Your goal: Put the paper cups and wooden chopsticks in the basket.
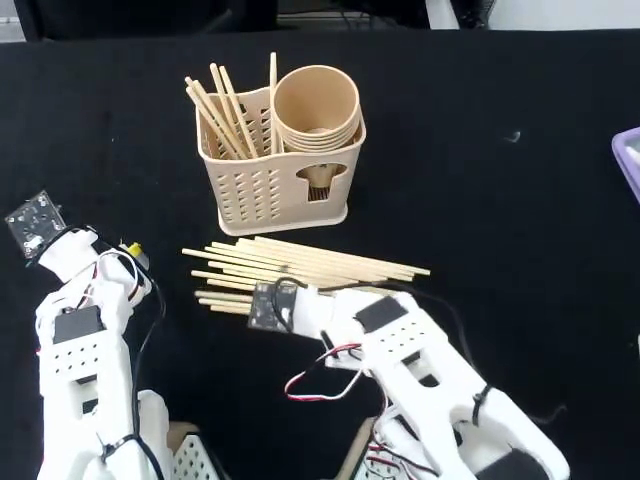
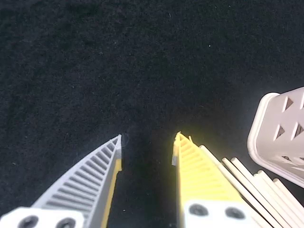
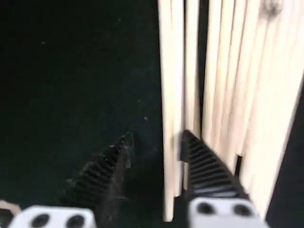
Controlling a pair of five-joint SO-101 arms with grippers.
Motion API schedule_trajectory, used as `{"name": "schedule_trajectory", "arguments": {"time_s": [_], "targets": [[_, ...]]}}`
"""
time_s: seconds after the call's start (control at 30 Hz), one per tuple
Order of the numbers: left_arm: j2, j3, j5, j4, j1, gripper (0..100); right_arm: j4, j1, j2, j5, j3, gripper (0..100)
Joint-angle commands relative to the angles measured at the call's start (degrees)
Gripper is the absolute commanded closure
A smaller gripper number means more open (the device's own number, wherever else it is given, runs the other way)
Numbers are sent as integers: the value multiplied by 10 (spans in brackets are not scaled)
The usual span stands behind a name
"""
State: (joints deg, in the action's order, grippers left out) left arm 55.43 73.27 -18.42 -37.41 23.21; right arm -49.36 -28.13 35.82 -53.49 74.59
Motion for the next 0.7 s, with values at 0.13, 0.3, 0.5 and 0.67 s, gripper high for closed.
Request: {"name": "schedule_trajectory", "arguments": {"time_s": [0.13, 0.3, 0.5, 0.67], "targets": [[11, -3, -4, 10, -3, 820, -51, -11, 4, 24, -43, 978], [11, -3, -4, 10, -3, 820, -85, -11, 4, 46, -93, 988], [11, -3, -4, 10, -3, 820, -152, -11, 5, 120, -185, 988], [11, -4, -4, 10, -2, 820, -239, -12, 29, 180, -302, 988]]}}
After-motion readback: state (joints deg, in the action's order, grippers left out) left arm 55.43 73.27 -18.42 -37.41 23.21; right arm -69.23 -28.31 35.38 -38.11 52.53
